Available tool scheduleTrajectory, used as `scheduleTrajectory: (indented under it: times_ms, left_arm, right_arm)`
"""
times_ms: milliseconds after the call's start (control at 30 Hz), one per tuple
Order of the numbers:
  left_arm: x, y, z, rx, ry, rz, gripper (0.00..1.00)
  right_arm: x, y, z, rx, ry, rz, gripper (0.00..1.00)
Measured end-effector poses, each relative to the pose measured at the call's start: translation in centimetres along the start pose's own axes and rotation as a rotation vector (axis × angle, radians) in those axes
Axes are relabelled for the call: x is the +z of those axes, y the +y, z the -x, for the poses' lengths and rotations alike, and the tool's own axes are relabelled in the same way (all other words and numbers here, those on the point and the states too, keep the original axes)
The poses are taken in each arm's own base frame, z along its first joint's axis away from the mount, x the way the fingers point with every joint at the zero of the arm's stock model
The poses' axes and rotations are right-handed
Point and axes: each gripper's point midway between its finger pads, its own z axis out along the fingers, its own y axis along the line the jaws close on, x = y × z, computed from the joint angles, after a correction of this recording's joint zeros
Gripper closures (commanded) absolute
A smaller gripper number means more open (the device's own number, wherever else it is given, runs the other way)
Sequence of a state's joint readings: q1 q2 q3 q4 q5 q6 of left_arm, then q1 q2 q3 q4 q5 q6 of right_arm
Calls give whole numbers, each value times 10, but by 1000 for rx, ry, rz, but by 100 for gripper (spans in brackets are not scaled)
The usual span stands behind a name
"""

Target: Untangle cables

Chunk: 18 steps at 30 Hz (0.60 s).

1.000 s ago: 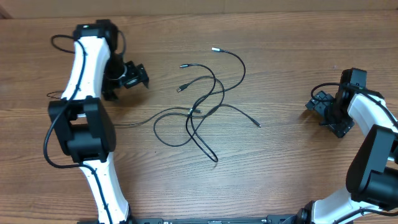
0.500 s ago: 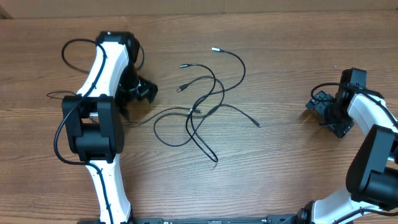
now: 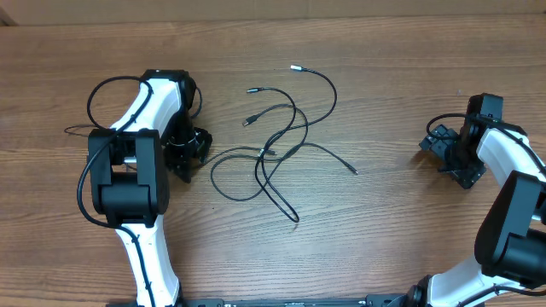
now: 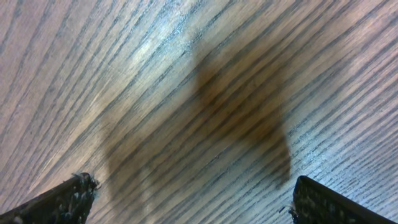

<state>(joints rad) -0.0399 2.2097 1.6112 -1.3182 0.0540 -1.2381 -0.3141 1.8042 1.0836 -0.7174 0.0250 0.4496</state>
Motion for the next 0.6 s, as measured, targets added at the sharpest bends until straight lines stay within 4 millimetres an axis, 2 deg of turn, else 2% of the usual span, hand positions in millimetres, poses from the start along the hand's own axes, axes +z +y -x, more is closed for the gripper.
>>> scheduleTrajectory:
  times_ms: [200, 267, 300, 333, 367, 600]
  left_arm:
    - [5, -1, -1, -63, -1, -34, 57]
    - [5, -2, -1, -75, -2, -52, 72]
    - [6, -3, -1, -79, -3, -56, 85]
    - [8, -2, -1, -80, -3, -58, 93]
    - [9, -2, -1, -85, -3, -60, 96]
    - [13, 0, -1, -92, -5, -63, 96]
  right_arm:
    - [0, 0, 0, 0, 0, 0, 0]
    - [0, 0, 0, 0, 0, 0, 0]
    - [0, 0, 0, 0, 0, -1, 0]
    - [0, 0, 0, 0, 0, 0, 0]
    - [0, 0, 0, 0, 0, 0, 0]
    - [0, 0, 0, -1, 0, -1, 0]
